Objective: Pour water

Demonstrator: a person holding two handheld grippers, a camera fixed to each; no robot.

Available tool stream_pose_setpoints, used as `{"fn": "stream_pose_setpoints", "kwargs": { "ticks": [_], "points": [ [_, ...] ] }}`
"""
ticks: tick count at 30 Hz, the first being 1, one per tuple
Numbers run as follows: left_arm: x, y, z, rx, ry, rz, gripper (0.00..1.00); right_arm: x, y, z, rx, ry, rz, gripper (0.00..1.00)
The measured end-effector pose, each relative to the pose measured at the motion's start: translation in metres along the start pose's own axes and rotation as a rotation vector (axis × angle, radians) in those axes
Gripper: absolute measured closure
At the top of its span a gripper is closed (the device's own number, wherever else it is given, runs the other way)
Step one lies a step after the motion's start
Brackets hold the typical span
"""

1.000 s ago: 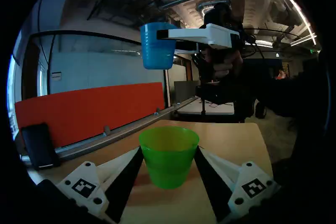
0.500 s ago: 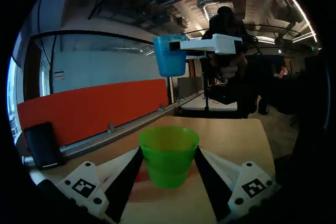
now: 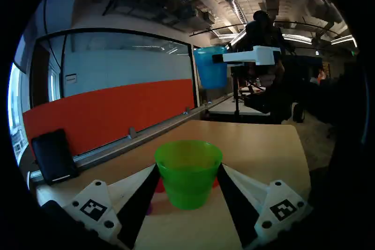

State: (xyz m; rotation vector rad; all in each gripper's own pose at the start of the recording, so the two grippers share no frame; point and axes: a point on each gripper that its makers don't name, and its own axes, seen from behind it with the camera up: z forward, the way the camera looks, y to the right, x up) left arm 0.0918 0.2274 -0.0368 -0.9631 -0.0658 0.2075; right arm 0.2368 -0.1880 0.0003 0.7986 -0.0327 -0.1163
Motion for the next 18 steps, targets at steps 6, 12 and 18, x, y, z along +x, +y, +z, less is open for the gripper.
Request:
{"fn": "stream_pose_setpoints", "kwargs": {
  "ticks": [6,12,18],
  "points": [
    [-0.011,0.000,-0.002,-0.003,-0.031,-0.002,0.16,-0.021,-0.005,-0.001,0.020,-0.026,0.007,0.09],
    [-0.020,-0.001,-0.003,-0.007,-0.061,0.000,0.16,-0.041,-0.015,0.000,0.056,-0.066,0.016,0.09],
    [-0.031,-0.002,-0.003,-0.012,-0.091,0.000,0.16,-0.068,-0.027,0.001,0.093,-0.129,-0.006,0.09]
  ]
}}
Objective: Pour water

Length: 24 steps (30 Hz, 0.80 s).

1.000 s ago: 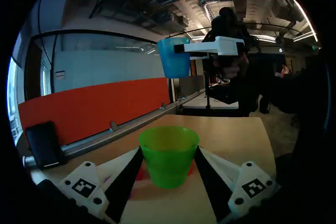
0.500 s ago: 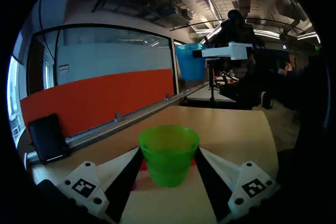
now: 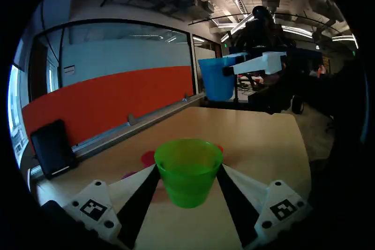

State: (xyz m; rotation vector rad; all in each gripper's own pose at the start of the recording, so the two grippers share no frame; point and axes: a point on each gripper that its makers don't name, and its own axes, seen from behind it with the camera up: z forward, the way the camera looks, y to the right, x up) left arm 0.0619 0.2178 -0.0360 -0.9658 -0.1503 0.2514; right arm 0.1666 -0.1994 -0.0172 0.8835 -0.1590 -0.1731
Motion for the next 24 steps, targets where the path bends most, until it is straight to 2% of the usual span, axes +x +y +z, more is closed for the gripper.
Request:
{"fn": "stream_pose_setpoints", "kwargs": {
  "ticks": [8,24],
  "points": [
    [-0.017,-0.001,0.001,-0.017,-0.047,-0.016,0.16,-0.035,-0.019,0.009,0.056,-0.085,-0.036,0.09],
    [-0.052,-0.005,0.006,-0.038,-0.157,-0.027,0.16,-0.084,-0.029,0.020,0.098,-0.176,-0.036,0.09]
  ]
}}
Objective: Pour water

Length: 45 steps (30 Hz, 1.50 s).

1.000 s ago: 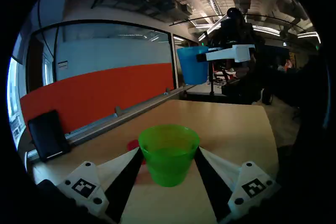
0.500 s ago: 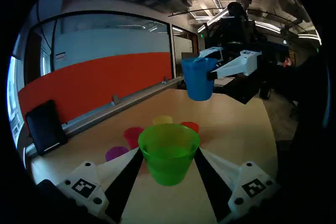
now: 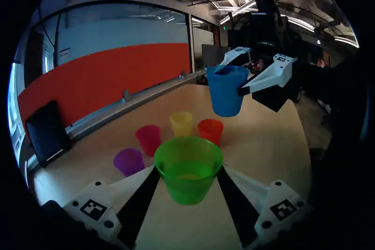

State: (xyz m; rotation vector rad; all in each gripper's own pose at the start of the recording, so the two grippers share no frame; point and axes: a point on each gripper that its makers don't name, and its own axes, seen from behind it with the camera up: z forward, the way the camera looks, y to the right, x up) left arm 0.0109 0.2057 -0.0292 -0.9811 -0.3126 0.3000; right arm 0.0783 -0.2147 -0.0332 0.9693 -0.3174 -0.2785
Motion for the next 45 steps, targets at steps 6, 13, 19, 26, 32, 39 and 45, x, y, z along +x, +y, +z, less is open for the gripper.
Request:
{"fn": "stream_pose_setpoints", "kwargs": {
  "ticks": [6,13,19,26,32,39,45],
  "points": [
    [-0.017,-0.002,0.005,-0.008,-0.042,-0.009,0.16,-0.020,-0.005,0.007,0.011,-0.032,-0.007,0.09],
    [-0.040,-0.001,0.012,-0.024,-0.106,-0.024,0.16,-0.047,-0.009,0.017,0.019,-0.075,-0.002,0.09],
    [-0.057,-0.001,0.018,-0.034,-0.157,-0.033,0.16,-0.065,-0.011,0.024,0.023,-0.104,-0.002,0.09],
    [-0.074,0.000,0.025,-0.052,-0.217,-0.034,0.16,-0.081,-0.013,0.033,0.026,-0.133,-0.002,0.09],
    [-0.085,0.002,0.029,-0.067,-0.251,-0.026,0.16,-0.096,-0.016,0.038,0.035,-0.156,0.004,0.09],
    [-0.093,0.000,0.034,-0.064,-0.262,-0.031,0.16,-0.101,-0.017,0.040,0.037,-0.165,0.004,0.09],
    [-0.097,-0.001,0.034,-0.064,-0.262,-0.039,0.16,-0.106,-0.016,0.042,0.032,-0.175,0.007,0.09]
  ]
}}
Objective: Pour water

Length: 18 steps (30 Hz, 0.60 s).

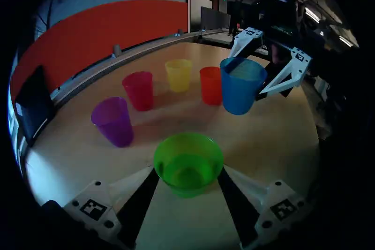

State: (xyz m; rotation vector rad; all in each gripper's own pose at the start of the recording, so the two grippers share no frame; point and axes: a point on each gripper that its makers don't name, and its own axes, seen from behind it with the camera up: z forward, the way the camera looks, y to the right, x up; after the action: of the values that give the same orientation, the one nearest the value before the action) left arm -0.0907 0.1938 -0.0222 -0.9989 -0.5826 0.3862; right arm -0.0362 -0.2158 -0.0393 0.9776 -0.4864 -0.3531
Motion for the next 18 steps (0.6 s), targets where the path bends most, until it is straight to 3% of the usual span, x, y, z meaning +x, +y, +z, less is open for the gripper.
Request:
{"fn": "stream_pose_setpoints", "kwargs": {
  "ticks": [12,16,18],
  "points": [
    [-0.005,0.001,-0.001,-0.012,-0.003,-0.032,0.14,-0.002,-0.005,0.006,0.007,-0.005,-0.003,0.09],
    [-0.010,-0.002,-0.002,-0.007,-0.018,-0.048,0.01,-0.004,-0.007,0.009,0.007,-0.007,-0.006,0.09],
    [-0.013,-0.004,-0.002,0.000,-0.025,-0.050,0.01,-0.006,-0.007,0.010,0.006,-0.011,-0.008,0.09]
  ]
}}
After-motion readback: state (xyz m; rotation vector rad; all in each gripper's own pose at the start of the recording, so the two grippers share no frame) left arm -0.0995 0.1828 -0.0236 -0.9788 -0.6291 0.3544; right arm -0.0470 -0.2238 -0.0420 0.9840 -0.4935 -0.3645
